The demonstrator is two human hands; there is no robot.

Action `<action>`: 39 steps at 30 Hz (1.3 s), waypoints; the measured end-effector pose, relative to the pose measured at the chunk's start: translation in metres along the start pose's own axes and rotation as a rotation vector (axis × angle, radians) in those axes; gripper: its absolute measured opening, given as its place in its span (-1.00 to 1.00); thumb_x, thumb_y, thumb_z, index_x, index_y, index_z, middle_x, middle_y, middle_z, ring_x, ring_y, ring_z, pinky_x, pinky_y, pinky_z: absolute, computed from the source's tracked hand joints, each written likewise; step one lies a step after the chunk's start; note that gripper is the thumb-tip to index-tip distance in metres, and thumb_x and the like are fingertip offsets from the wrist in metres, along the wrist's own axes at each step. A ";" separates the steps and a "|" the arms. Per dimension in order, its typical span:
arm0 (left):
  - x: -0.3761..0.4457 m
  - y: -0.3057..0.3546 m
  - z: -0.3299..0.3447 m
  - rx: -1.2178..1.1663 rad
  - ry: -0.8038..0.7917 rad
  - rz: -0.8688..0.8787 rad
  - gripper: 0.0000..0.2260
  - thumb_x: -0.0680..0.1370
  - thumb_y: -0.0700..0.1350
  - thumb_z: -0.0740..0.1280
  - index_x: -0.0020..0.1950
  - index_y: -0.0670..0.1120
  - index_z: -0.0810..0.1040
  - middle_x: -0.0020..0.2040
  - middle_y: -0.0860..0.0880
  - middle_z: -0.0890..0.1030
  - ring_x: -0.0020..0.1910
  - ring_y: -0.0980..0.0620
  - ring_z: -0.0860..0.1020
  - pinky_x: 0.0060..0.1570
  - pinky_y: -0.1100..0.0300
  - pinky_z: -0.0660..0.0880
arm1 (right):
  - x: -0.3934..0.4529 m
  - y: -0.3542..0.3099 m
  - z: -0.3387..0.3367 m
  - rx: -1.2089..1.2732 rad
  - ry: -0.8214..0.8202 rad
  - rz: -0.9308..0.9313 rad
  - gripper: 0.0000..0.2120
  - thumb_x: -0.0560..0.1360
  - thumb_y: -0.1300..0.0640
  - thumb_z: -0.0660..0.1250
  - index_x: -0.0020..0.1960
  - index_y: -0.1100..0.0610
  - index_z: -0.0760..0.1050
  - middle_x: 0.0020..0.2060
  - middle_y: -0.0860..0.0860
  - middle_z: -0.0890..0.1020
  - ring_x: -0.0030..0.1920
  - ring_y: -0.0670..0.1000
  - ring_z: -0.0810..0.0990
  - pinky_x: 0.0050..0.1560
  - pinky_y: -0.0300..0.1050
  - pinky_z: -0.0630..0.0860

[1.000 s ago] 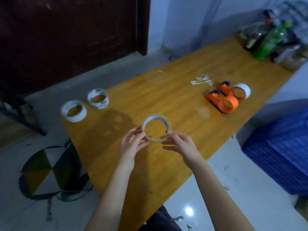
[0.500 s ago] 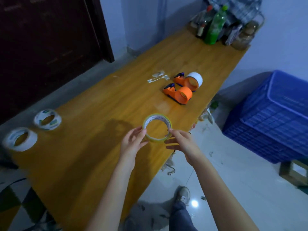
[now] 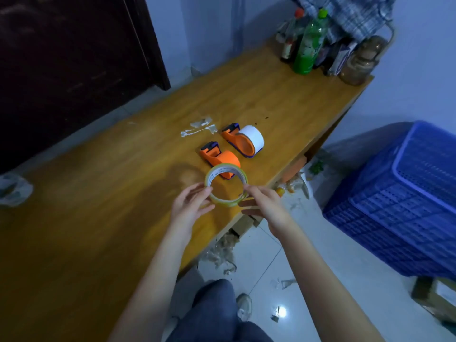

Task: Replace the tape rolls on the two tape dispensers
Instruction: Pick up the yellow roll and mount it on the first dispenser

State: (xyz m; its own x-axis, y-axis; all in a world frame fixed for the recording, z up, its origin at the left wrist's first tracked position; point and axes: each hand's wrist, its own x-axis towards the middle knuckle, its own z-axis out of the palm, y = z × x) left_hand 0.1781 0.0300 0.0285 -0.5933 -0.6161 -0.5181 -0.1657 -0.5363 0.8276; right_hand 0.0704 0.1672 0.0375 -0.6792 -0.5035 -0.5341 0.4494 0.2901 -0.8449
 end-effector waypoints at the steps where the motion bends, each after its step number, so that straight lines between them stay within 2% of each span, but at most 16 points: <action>1: 0.006 0.001 0.006 -0.003 0.023 -0.004 -0.67 0.47 -0.22 0.40 0.22 -0.23 0.51 0.15 -0.24 0.60 0.09 -0.18 0.58 -0.10 0.10 0.64 | 0.008 -0.004 -0.004 -0.007 -0.007 0.007 -0.82 0.52 0.00 0.27 -0.13 0.10 0.54 -0.19 0.07 0.59 -0.12 0.09 0.63 -0.05 -0.02 0.62; 5: 0.031 0.003 0.026 -0.007 0.074 -0.002 -0.70 0.47 -0.20 0.41 0.19 -0.16 0.51 0.15 -0.21 0.61 0.09 -0.17 0.59 -0.13 0.13 0.64 | 0.044 -0.018 -0.014 -0.039 -0.053 0.015 -0.82 0.52 -0.01 0.26 -0.15 0.07 0.54 -0.16 0.06 0.58 -0.14 0.08 0.62 -0.03 0.01 0.60; 10: 0.066 0.010 0.048 0.015 0.083 0.027 -0.74 0.48 -0.21 0.40 0.15 -0.13 0.51 0.04 -0.14 0.63 -0.07 -0.08 0.63 -0.21 0.19 0.63 | 0.090 -0.037 -0.025 -0.077 -0.048 0.005 -0.78 0.54 0.02 0.20 -0.02 0.11 0.56 -0.10 0.07 0.61 -0.12 0.07 0.61 -0.23 -0.16 0.59; 14: 0.090 0.017 0.060 0.078 0.089 0.047 -0.82 0.47 -0.22 0.41 0.04 -0.05 0.55 -0.05 -0.07 0.64 -0.24 0.10 0.65 -0.29 0.25 0.62 | 0.115 -0.048 -0.033 -0.147 -0.050 -0.026 -0.78 0.54 -0.06 0.23 -0.12 0.07 0.52 -0.13 0.09 0.57 -0.15 0.05 0.59 -0.18 -0.12 0.61; 17: 0.098 0.019 0.068 0.121 0.078 0.106 -0.84 0.46 -0.24 0.41 0.00 -0.04 0.57 -0.05 -0.09 0.63 -0.25 0.12 0.63 -0.32 0.25 0.60 | 0.130 -0.056 -0.039 -0.174 -0.068 -0.050 -0.72 0.53 -0.05 0.26 -0.03 0.17 0.56 -0.16 0.13 0.54 -0.15 0.05 0.58 -0.14 -0.07 0.64; 20: 0.098 0.018 0.075 0.088 0.136 0.098 -0.85 0.47 -0.22 0.41 -0.03 0.01 0.57 -0.03 -0.07 0.63 -0.19 0.08 0.61 -0.37 0.30 0.57 | 0.142 -0.062 -0.042 -0.229 -0.107 -0.038 -0.68 0.54 -0.03 0.24 0.07 0.21 0.55 -0.23 0.05 0.53 -0.24 -0.03 0.56 -0.24 -0.20 0.61; 23: 0.097 0.014 0.081 0.053 0.222 0.079 -0.85 0.47 -0.18 0.41 -0.02 0.04 0.57 -0.04 -0.03 0.64 -0.25 0.14 0.63 -0.34 0.26 0.59 | 0.156 -0.070 -0.043 -0.347 -0.179 -0.064 -0.70 0.56 -0.03 0.21 0.08 0.18 0.52 -0.26 -0.02 0.54 -0.25 -0.08 0.56 -0.36 -0.32 0.54; 24: 0.096 0.013 0.084 0.039 0.251 0.078 -0.85 0.48 -0.18 0.41 -0.02 0.04 0.57 -0.04 -0.03 0.64 -0.25 0.13 0.63 -0.33 0.26 0.60 | 0.160 -0.072 -0.044 -0.376 -0.199 -0.077 -0.73 0.56 -0.02 0.21 0.04 0.16 0.52 -0.26 -0.02 0.54 -0.25 -0.08 0.56 -0.38 -0.33 0.53; 26: 0.094 0.012 0.091 0.040 0.287 0.097 -0.88 0.50 -0.16 0.38 -0.02 0.04 0.57 -0.05 -0.02 0.65 -0.20 0.09 0.63 -0.32 0.26 0.60 | 0.167 -0.075 -0.044 -0.394 -0.205 -0.116 -0.78 0.56 0.01 0.21 -0.15 0.11 0.50 -0.35 -0.02 0.49 -0.32 -0.07 0.51 -0.39 -0.26 0.50; 28: 0.091 0.015 0.100 0.030 0.319 0.110 -0.91 0.56 -0.10 0.30 -0.01 0.06 0.57 -0.07 0.03 0.65 -0.21 0.14 0.64 -0.30 0.30 0.58 | 0.169 -0.076 -0.044 -0.383 -0.182 -0.143 -0.68 0.56 0.05 0.22 -0.35 0.11 0.38 -0.45 -0.01 0.40 -0.38 0.00 0.44 -0.36 -0.11 0.46; 30: 0.089 0.014 0.107 0.000 0.402 0.150 -0.83 0.62 -0.05 0.18 0.03 0.06 0.57 -0.06 0.07 0.64 -0.18 0.17 0.63 -0.27 0.34 0.56 | 0.168 -0.076 -0.048 -0.362 -0.190 -0.158 -0.64 0.56 0.05 0.22 -0.38 0.15 0.31 -0.46 0.04 0.36 -0.34 0.06 0.42 -0.30 -0.01 0.43; 31: 0.091 0.011 0.109 0.019 0.468 0.174 -0.82 0.62 -0.05 0.16 0.05 0.07 0.56 -0.03 0.07 0.63 -0.10 0.13 0.62 -0.24 0.33 0.54 | 0.167 -0.077 -0.050 -0.359 -0.208 -0.163 -0.64 0.56 0.04 0.22 -0.37 0.16 0.32 -0.44 0.07 0.37 -0.32 0.07 0.43 -0.30 -0.01 0.42; 32: 0.093 0.008 0.109 0.090 0.543 0.196 -0.84 0.62 -0.05 0.17 0.07 0.09 0.55 0.01 0.05 0.61 -0.01 0.06 0.59 -0.18 0.31 0.52 | 0.167 -0.077 -0.054 -0.358 -0.227 -0.163 -0.65 0.56 0.03 0.21 -0.34 0.17 0.33 -0.43 0.09 0.37 -0.31 0.07 0.44 -0.32 -0.04 0.42; 34: 0.101 -0.001 0.109 0.388 0.619 0.194 -0.81 0.58 -0.04 0.25 0.18 0.11 0.51 0.13 -0.03 0.54 0.08 -0.03 0.54 -0.08 0.22 0.46 | 0.168 -0.079 -0.059 -0.339 -0.274 -0.152 -0.67 0.57 0.04 0.20 -0.31 0.19 0.37 -0.41 0.10 0.39 -0.31 0.06 0.45 -0.40 -0.15 0.44; 36: 0.112 -0.010 0.112 0.675 0.616 0.076 -0.60 0.53 0.01 0.33 0.37 0.09 0.38 0.26 -0.10 0.45 0.11 -0.09 0.52 0.03 0.07 0.49 | 0.171 -0.080 -0.065 -0.331 -0.306 -0.134 -0.67 0.58 0.05 0.18 -0.30 0.20 0.40 -0.40 0.08 0.40 -0.30 0.05 0.47 -0.46 -0.25 0.46; 39: 0.124 -0.014 0.130 0.810 0.618 -0.072 -0.32 0.44 0.17 0.39 0.47 -0.01 0.21 0.37 -0.11 0.34 0.27 -0.17 0.44 0.13 -0.05 0.44 | 0.176 -0.079 -0.070 -0.312 -0.305 -0.113 -0.69 0.59 0.07 0.16 -0.32 0.11 0.41 -0.38 0.03 0.45 -0.29 0.04 0.51 -0.48 -0.31 0.47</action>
State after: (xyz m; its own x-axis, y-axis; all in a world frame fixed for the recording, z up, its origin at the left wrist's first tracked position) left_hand 0.0044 0.0362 -0.0191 -0.0890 -0.9107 -0.4034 -0.8037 -0.1736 0.5692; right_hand -0.1251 0.1125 0.0077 -0.4907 -0.7493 -0.4447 0.1538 0.4278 -0.8907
